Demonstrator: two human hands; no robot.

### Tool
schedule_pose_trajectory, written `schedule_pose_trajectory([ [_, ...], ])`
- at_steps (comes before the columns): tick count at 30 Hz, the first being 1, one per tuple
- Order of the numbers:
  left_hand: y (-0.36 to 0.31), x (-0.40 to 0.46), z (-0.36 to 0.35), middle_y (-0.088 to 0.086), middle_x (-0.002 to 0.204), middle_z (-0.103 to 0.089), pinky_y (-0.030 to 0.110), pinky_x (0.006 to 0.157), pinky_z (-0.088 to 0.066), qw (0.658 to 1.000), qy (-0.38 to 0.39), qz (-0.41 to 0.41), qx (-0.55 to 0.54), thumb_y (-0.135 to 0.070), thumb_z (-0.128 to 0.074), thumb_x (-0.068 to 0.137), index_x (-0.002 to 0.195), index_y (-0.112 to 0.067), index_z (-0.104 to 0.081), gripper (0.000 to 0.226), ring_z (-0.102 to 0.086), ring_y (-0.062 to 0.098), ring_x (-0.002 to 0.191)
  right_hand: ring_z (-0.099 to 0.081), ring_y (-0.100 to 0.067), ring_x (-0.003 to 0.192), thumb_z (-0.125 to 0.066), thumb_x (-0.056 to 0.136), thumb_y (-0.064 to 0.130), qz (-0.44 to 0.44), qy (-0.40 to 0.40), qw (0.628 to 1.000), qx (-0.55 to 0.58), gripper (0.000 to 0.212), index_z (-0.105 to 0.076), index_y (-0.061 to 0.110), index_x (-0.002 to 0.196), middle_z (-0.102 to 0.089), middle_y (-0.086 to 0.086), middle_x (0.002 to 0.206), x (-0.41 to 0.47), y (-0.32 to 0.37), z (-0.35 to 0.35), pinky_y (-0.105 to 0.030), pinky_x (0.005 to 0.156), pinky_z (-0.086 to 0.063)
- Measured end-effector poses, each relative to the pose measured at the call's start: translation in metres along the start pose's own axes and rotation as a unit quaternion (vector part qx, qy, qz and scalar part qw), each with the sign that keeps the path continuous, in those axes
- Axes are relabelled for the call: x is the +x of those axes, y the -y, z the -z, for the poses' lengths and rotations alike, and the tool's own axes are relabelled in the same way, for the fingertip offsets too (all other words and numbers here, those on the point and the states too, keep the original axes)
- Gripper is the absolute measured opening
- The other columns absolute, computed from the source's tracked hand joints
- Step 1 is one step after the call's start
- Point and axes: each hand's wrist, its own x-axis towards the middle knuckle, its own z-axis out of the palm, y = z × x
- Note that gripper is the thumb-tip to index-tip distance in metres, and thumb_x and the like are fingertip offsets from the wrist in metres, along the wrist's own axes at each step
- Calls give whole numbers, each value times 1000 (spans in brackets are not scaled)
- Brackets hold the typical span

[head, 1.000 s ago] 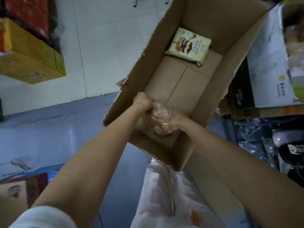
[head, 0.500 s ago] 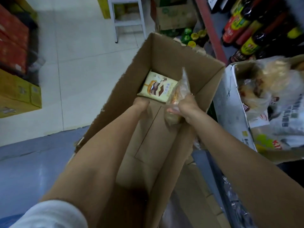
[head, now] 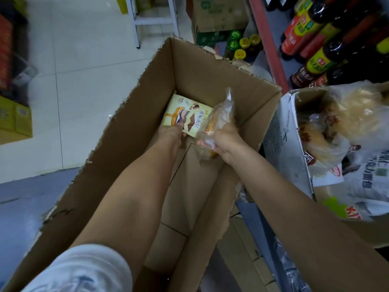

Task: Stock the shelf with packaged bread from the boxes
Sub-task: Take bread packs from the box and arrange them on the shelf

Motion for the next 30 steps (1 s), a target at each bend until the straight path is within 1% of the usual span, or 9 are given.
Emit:
schedule_pose_trajectory([
  [4, -4, -18, 9, 17, 125, -59, 32, 93, -49, 974, -64, -99, 194, -34, -69, 84, 124, -2, -54, 53, -59, 31, 114, -63, -36, 100, -45, 88, -13, 38, -21, 998, -45, 25, -49, -4, 111, -52, -16, 105, -10, -2, 4, -43, 85, -56],
  [9, -13, -86, 41, 17, 115, -60, 39, 85, -52, 842, -74, -344, 409, -23, -54, 93, 110, -5, -60, 25, -58, 33, 106, -51, -37, 122, -52, 83, -14, 152, -24, 977, -150, 96, 3, 25, 151, -29, -10, 150, -57, 2, 12, -45, 93, -52],
  [12, -20, -127, 72, 19, 129, -40, 31, 87, -43, 789, -47, -441, 426, -14, -48, 96, 120, -5, -52, 26, -45, 34, 114, -57, -30, 116, -46, 89, -10, 257, -16, 940, -224, 72, -28, 26, 148, -39, -2, 144, -96, -1, 13, -22, 76, -57],
  [14, -27, -158, 97, 21, 128, -42, 28, 86, -42, 758, -9, -481, 441, -8, -45, 96, 125, -5, -47, 30, -52, 36, 108, -60, -31, 112, -45, 91, -7, 301, -32, 921, -244, 46, -58, 17, 128, -50, -6, 134, -121, -5, 11, -25, 82, -57],
  [16, -34, -190, 122, 21, 119, -47, 36, 89, -44, 712, 2, -518, 475, -6, -42, 95, 125, -8, -46, 30, -56, 37, 101, -63, -29, 106, -44, 94, -4, 325, -50, 913, -241, 33, -68, 10, 111, -55, -13, 130, -154, -7, 7, -19, 77, -56],
  [19, -44, -249, 158, 21, 116, -46, 45, 94, -46, 672, 3, -576, 466, -8, -44, 93, 122, -12, -45, 30, -53, 39, 102, -64, -19, 95, -39, 96, 3, 373, -100, 882, -269, 33, -69, 7, 110, -62, -10, 119, -219, -11, 4, -10, 71, -47],
  [25, -42, -386, 210, 12, 105, -55, 43, 85, -35, 530, -29, -684, 500, 0, -44, 86, 114, -10, -37, 30, -49, 34, 104, -56, -34, 113, -59, 89, 21, 469, -210, 797, -318, 36, -63, -3, 115, -66, -22, 113, -351, -30, 22, -34, 91, -38],
  [27, -37, -428, 220, 7, 89, -50, 41, 88, -33, 478, -22, -707, 521, 2, -43, 83, 115, -10, -36, 34, -50, 32, 100, -58, -32, 105, -66, 85, 35, 474, -234, 783, -329, 47, -61, 0, 117, -66, -19, 106, -386, -40, 33, -37, 84, -41],
  [30, -28, -481, 224, 2, 85, -46, 40, 90, -33, 397, 36, -730, 555, -7, -51, 85, 109, -12, -34, 30, -53, 30, 95, -52, -22, 69, -71, 76, 49, 474, -255, 775, -330, 42, -62, 9, 86, -55, -7, 71, -432, -58, 58, -32, 58, -38],
])
